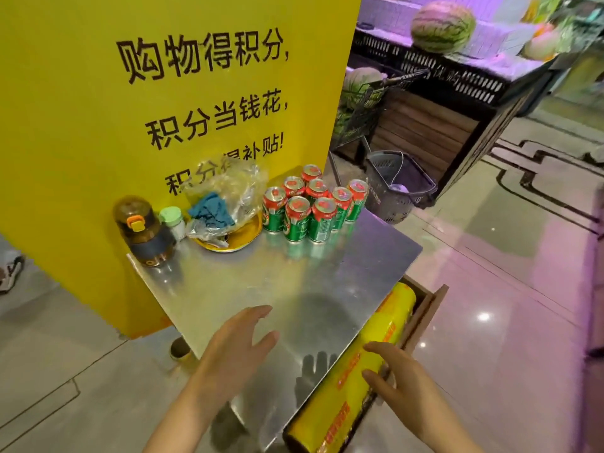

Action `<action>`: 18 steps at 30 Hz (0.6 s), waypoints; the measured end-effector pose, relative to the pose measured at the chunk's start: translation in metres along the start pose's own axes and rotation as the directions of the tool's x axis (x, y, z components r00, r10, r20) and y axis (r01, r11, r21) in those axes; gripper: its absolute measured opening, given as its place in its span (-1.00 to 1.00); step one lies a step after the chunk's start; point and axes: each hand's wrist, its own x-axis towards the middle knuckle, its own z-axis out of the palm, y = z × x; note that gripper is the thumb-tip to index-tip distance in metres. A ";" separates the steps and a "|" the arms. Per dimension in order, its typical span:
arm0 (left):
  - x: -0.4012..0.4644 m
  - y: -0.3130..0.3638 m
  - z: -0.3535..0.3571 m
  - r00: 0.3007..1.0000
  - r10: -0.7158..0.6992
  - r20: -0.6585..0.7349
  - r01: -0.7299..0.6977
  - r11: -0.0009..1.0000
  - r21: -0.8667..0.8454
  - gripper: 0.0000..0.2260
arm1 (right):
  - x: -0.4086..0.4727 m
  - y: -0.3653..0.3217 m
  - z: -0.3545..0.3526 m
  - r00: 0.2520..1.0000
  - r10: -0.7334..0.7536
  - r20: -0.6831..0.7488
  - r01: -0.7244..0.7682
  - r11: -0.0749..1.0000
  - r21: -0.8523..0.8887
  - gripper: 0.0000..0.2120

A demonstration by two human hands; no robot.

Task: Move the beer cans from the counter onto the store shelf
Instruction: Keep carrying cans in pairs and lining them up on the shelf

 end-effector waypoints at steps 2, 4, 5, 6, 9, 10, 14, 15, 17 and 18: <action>0.027 0.007 0.006 0.999 0.012 0.030 -0.013 1.000 0.025 -0.59 | 0.030 0.012 -0.009 1.000 0.016 0.020 -0.016 1.000 0.012 -0.20; 0.055 0.012 0.014 1.000 0.009 0.024 -0.010 1.000 0.024 -0.59 | 0.066 0.022 -0.019 0.999 0.020 0.050 -0.020 1.000 0.010 -0.44; 0.069 0.015 0.017 1.000 -0.007 0.012 0.007 1.000 0.015 -0.59 | 0.085 0.026 -0.024 0.999 -0.003 0.049 0.002 1.000 0.014 -0.47; 0.081 0.017 0.019 1.000 -0.031 -0.004 0.031 1.000 -0.001 -0.59 | 0.105 0.028 -0.030 0.998 -0.017 0.052 0.016 1.000 0.021 -0.47; 0.118 0.024 0.024 0.994 -0.089 -0.067 0.089 0.996 -0.009 -0.57 | 0.167 0.028 -0.050 0.995 -0.061 0.074 0.057 0.997 0.056 -0.43; 0.131 0.027 0.025 0.990 -0.113 -0.081 0.113 0.994 -0.011 -0.56 | 0.188 0.027 -0.056 0.993 -0.077 0.084 0.072 0.995 0.068 -0.40; 0.184 0.031 0.031 0.966 -0.214 -0.145 0.208 0.976 -0.059 -0.51 | 0.266 0.019 -0.076 0.980 -0.196 0.042 0.190 0.974 0.124 -0.28; 0.197 0.034 0.033 0.959 -0.232 -0.162 0.223 0.972 -0.069 -0.50 | 0.283 0.017 -0.080 0.975 -0.223 0.019 0.219 0.967 0.132 -0.26; 0.220 0.043 0.037 0.946 -0.266 -0.188 0.249 0.962 -0.108 -0.46 | 0.310 0.013 -0.085 0.964 -0.267 -0.012 0.267 0.960 0.085 -0.22; 0.232 0.046 0.039 0.940 -0.275 -0.201 0.255 0.959 -0.120 -0.43 | 0.320 0.013 -0.085 0.959 -0.283 -0.013 0.284 0.958 0.049 -0.21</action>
